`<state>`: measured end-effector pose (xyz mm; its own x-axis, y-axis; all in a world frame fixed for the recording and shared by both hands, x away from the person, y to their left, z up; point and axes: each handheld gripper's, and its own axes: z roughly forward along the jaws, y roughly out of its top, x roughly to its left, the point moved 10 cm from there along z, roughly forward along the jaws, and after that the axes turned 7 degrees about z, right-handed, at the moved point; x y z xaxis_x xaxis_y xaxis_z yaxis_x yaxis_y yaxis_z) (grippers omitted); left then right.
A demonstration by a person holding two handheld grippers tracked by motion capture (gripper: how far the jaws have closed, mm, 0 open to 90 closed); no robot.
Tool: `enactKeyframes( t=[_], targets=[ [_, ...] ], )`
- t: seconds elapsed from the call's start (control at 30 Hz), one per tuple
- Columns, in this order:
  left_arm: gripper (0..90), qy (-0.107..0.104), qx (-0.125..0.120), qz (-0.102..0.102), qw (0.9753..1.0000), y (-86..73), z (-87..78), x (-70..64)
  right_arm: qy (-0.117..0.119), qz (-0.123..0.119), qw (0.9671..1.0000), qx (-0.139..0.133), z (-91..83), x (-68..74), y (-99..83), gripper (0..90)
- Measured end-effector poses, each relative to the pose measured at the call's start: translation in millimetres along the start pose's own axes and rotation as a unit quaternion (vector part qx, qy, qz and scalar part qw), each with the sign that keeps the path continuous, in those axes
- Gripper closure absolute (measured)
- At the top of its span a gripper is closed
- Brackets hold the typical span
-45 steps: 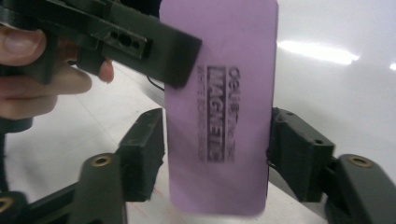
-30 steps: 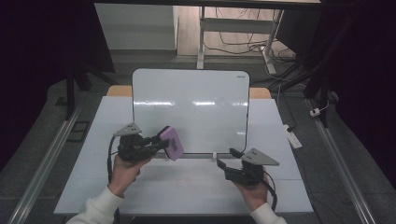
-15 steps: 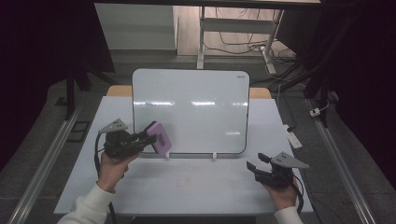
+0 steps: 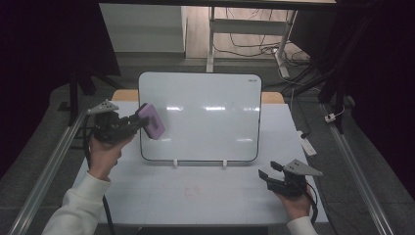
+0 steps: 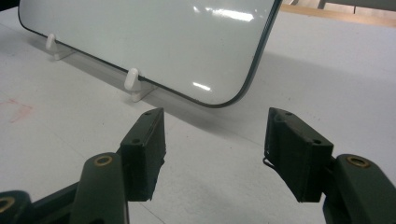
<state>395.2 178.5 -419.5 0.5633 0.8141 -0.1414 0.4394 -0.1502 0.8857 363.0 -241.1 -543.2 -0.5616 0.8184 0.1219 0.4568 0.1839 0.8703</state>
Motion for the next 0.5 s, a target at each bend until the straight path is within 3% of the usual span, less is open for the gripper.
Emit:
enactKeyframes(
  t=[0.27,0.43,0.5],
  targets=[
    [63.1,0.04,0.002,-0.001,0.9992,28.1,9.5,17.0,0.004,0.003,1.0,0.008,2.6,0.7,-3.2,37.8],
    [62.8,0.071,0.002,0.003,0.9975,41.6,26.1,25.5,0.005,0.004,0.9999,0.012,3.9,0.2,-4.9,37.6],
    [62.5,0.072,-0.002,0.0,0.9974,47.3,33.0,26.3,0.008,0.005,0.9998,0.016,5.2,0.1,-6.5,37.3]
  ],
)
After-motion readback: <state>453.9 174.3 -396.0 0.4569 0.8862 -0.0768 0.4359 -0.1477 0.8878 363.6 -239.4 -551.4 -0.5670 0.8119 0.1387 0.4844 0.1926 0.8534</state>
